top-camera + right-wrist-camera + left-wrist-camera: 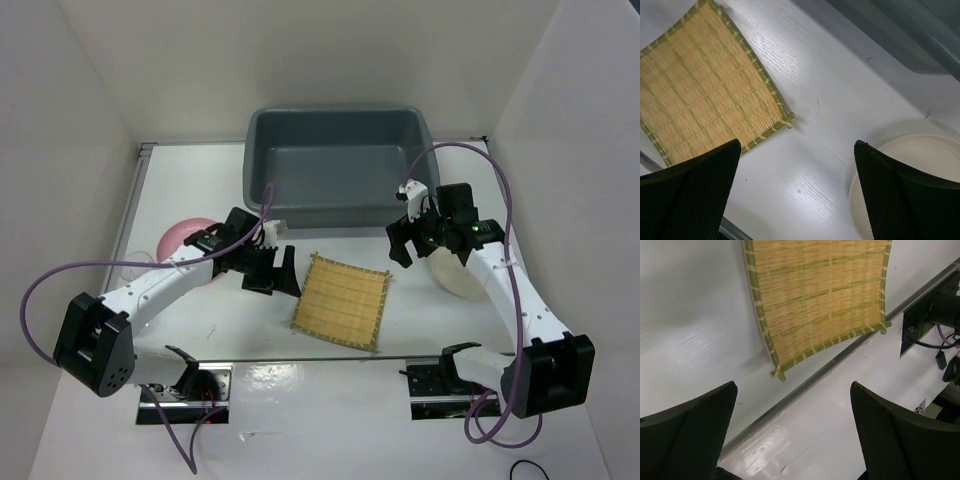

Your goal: Place the mixed dishes into the plastic bin

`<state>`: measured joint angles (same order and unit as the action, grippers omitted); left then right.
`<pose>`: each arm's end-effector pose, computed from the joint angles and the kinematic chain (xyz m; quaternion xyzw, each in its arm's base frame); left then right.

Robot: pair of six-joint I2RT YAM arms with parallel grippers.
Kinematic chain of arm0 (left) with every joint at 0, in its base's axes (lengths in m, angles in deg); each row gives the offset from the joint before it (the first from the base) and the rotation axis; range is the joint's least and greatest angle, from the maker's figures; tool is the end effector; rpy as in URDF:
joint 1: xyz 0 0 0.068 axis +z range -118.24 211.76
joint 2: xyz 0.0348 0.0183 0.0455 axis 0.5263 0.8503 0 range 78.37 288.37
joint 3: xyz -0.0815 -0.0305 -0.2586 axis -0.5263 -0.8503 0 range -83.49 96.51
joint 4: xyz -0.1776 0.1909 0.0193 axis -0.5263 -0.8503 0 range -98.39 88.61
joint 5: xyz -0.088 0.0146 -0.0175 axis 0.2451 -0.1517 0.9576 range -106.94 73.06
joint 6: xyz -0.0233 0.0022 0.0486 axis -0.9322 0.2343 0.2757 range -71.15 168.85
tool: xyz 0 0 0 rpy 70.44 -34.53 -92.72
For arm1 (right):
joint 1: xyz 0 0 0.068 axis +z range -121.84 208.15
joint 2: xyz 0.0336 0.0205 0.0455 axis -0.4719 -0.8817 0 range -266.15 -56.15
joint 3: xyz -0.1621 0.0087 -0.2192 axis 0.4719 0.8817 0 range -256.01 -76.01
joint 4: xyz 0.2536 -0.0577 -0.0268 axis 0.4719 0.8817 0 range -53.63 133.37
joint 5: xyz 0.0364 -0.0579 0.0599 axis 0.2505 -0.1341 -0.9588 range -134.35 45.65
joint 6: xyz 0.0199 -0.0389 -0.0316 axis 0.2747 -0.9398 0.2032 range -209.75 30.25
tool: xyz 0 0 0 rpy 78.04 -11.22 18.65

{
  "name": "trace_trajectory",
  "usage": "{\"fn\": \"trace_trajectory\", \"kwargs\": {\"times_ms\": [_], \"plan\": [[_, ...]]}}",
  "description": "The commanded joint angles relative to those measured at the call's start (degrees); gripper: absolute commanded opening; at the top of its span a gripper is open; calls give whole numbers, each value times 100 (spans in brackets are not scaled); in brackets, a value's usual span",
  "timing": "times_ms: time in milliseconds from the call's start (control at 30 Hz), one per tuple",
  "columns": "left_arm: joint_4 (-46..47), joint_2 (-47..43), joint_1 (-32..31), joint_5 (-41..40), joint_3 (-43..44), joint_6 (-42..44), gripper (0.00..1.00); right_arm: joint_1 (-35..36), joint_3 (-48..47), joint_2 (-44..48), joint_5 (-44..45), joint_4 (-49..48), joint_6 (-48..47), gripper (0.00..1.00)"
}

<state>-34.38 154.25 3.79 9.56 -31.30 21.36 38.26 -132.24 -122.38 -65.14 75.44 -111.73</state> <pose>0.2241 -0.1370 0.2376 0.0696 0.9323 -0.3242 0.1448 0.2297 0.0538 0.2906 -0.3152 0.8682 0.1327 0.3595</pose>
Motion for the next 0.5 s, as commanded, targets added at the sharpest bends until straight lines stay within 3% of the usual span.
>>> {"fn": "trace_trajectory", "kwargs": {"times_ms": [0,100,133,200,233,267,300,467], "plan": [[188,85,-182,66,-23,-283,100,17,-46,15,-511,48,-394,98],[354,278,-315,66,-77,-415,100,17,-46,-55,-915,170,-762,94],[590,218,-376,66,-251,-529,100,17,67,-56,-1013,110,-860,69],[855,77,-376,-39,-471,-809,100,70,68,-370,-900,74,-799,47],[986,16,-376,-40,-542,-863,100,70,-80,-520,-1091,170,-930,30],[988,15,-376,-92,-603,-864,100,131,-142,-661,-1093,258,-992,24],[988,15,-428,-93,-665,-864,100,184,-143,-784,-1093,259,-993,20],[935,260,-491,-321,-718,-864,100,728,-423,-1558,-1093,461,-1098,23]]}}
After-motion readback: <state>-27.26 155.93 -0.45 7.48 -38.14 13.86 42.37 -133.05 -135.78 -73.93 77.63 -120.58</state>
